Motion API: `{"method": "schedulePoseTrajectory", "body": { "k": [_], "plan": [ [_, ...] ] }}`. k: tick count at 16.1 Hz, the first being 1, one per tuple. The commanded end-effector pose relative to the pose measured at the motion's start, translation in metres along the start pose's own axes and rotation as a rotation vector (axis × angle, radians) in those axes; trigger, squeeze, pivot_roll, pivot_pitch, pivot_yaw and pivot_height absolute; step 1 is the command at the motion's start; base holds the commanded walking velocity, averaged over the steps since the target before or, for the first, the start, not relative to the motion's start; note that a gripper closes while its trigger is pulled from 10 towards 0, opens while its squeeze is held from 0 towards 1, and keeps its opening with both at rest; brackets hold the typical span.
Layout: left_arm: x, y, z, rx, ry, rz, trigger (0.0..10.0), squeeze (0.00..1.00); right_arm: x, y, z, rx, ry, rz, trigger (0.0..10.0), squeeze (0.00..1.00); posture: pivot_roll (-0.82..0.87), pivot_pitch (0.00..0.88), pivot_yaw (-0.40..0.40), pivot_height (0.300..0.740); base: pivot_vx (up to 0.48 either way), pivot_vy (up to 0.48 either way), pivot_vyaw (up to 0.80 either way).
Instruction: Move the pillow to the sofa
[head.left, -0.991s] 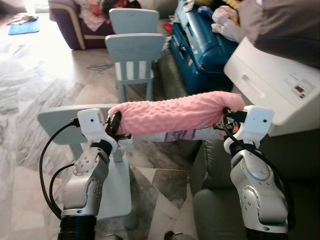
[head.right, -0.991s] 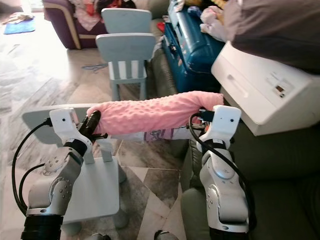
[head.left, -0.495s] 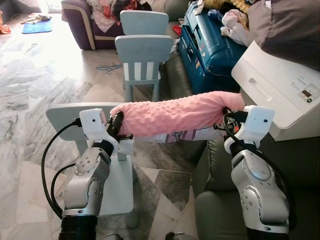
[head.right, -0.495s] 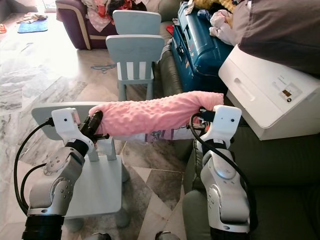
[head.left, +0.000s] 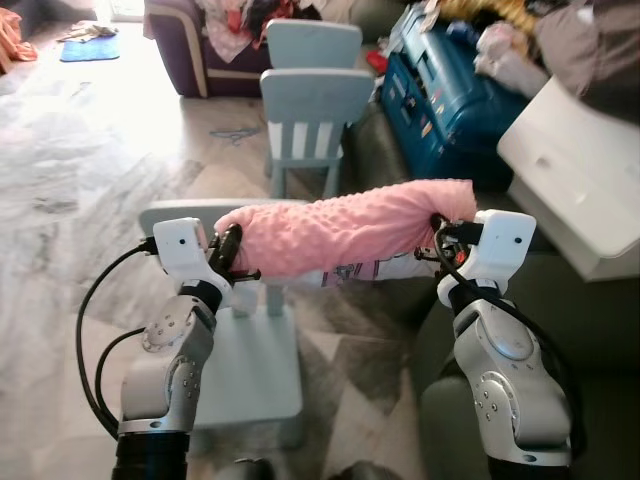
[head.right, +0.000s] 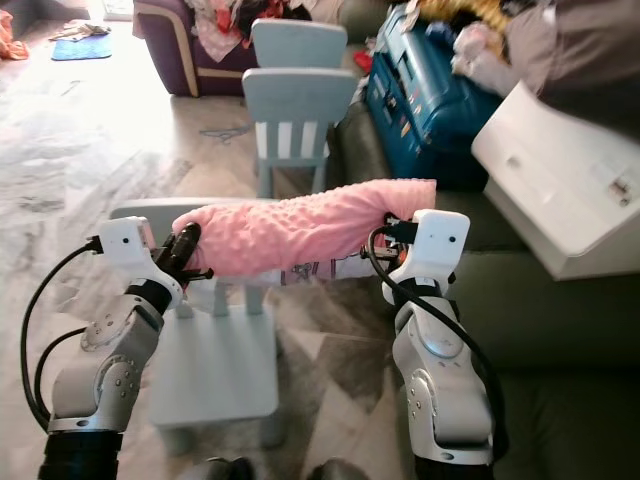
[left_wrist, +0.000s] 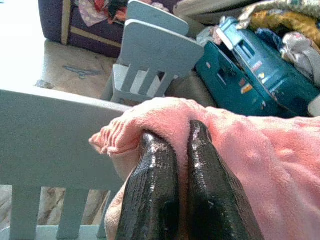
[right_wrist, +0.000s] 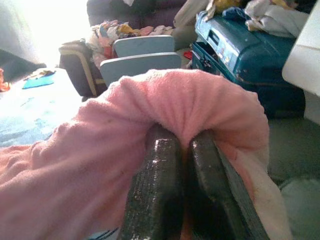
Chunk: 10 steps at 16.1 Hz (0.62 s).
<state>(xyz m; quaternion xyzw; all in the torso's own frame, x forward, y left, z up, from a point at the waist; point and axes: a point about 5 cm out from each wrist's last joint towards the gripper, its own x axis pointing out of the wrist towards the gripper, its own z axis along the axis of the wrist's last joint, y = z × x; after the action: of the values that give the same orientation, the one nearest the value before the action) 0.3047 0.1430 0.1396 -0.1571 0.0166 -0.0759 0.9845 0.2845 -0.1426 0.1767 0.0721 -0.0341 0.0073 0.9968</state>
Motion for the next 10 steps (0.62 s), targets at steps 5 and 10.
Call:
{"method": "schedulePoseTrajectory", "body": {
  "k": [5, 10],
  "plan": [
    [0.0001, -0.0106, 0.0012, 0.005, -0.002, -0.053, 10.0, 0.00, -0.0031, -0.0034, 0.0060, 0.002, -0.024, -0.014, 10.0, 0.00, -0.12, 0.129, -0.053, 0.740, 0.000, 0.092, 0.00],
    [0.0004, -0.0130, 0.0013, 0.005, -0.001, -0.070, 10.0, 0.00, -0.0035, -0.0029, 0.0050, 0.002, -0.017, -0.014, 10.0, 0.00, -0.12, 0.129, -0.050, 0.740, 0.000, 0.000, 0.00]
  ]
}}
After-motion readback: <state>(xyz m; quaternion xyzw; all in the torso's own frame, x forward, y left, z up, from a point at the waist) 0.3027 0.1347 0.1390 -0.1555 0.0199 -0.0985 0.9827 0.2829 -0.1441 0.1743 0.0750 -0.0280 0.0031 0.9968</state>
